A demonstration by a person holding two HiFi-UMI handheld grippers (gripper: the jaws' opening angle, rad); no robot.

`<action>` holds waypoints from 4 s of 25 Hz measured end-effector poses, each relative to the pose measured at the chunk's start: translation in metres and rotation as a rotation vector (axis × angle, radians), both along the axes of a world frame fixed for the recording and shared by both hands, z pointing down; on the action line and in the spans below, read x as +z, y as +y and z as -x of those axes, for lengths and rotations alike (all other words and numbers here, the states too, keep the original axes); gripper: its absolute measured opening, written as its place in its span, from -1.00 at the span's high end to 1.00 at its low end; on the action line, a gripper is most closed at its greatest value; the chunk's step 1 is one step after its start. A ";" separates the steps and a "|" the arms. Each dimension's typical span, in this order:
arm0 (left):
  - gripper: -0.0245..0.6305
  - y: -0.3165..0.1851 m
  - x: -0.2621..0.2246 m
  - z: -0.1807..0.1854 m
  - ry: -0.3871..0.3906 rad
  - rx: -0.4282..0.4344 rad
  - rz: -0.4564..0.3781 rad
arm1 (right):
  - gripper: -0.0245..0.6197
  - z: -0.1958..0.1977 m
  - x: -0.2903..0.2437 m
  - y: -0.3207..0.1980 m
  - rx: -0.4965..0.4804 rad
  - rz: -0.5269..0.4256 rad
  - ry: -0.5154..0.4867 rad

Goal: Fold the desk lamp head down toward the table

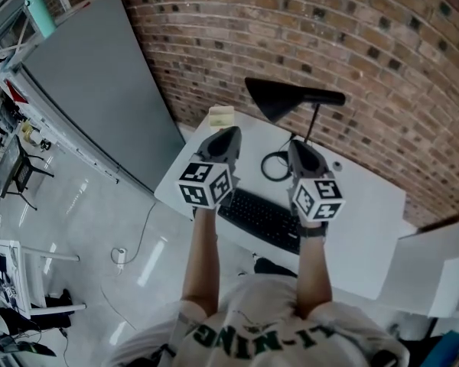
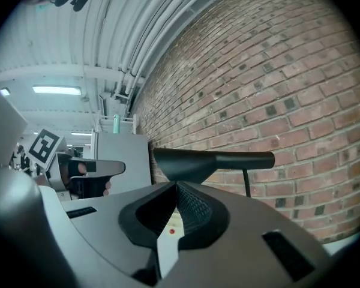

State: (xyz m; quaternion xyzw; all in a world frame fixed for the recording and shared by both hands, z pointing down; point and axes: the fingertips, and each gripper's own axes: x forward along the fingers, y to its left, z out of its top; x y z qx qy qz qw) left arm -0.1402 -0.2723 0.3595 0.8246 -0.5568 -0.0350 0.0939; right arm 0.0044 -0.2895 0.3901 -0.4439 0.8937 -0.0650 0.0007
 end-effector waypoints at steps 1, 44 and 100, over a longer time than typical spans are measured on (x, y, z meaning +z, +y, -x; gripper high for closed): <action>0.89 -0.007 -0.003 -0.003 0.005 0.029 0.004 | 0.91 -0.002 0.000 -0.005 -0.001 0.000 0.001; 0.81 -0.081 -0.024 -0.062 0.251 0.558 0.239 | 0.91 -0.012 0.037 -0.064 -0.023 0.108 -0.036; 0.87 -0.078 0.052 -0.063 0.525 0.573 0.390 | 0.91 0.000 0.071 -0.072 -0.067 0.193 -0.085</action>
